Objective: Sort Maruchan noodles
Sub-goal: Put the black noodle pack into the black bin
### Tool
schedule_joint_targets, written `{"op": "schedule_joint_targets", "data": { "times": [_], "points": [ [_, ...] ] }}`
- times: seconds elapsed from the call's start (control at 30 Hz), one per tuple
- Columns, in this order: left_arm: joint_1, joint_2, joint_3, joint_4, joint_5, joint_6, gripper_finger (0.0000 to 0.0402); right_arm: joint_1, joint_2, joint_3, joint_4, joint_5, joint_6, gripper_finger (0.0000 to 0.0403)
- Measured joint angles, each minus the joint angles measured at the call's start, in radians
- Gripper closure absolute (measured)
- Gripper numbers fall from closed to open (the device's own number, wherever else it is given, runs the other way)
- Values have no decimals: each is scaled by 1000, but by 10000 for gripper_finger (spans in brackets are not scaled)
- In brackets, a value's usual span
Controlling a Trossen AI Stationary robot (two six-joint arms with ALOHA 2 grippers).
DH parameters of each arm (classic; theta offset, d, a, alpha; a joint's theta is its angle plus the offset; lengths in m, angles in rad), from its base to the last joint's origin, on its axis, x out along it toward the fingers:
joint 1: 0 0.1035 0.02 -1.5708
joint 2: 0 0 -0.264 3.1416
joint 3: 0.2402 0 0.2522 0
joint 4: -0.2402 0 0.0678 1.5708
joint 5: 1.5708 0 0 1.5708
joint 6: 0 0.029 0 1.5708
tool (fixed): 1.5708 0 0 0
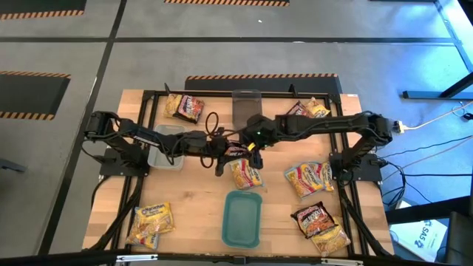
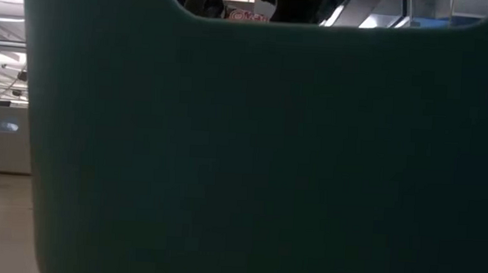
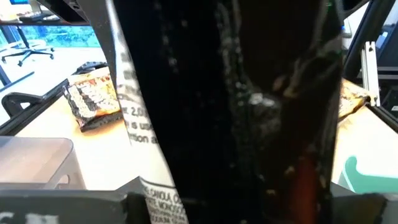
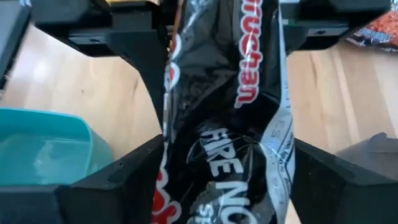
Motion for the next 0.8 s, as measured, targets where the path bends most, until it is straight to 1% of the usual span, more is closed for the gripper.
{"op": "schedule_joint_targets", "data": {
  "times": [0.1,0.3,0.4,0.47,0.63,0.7,0.8],
  "points": [
    [0,0,0,1,-1,0,249,0,0,3,-1,-1,-4,164],
    [0,-1,1,10,-7,0,248,0,-7,21,-6,-1,-28,267],
    [1,-1,1,8,-9,-14,247,0,-7,21,-7,-1,-35,303],
    [0,-1,1,7,-9,-35,238,1,-7,22,-7,-3,-40,308],
    [0,-10,2,-5,3,-94,200,0,-7,22,-14,-1,-50,303],
    [0,-44,3,-56,6,-110,191,1,-16,22,-25,-1,-58,303],
    [0,-122,4,-197,-6,-127,189,0,-52,22,-45,1,-75,310]
  ]
}}
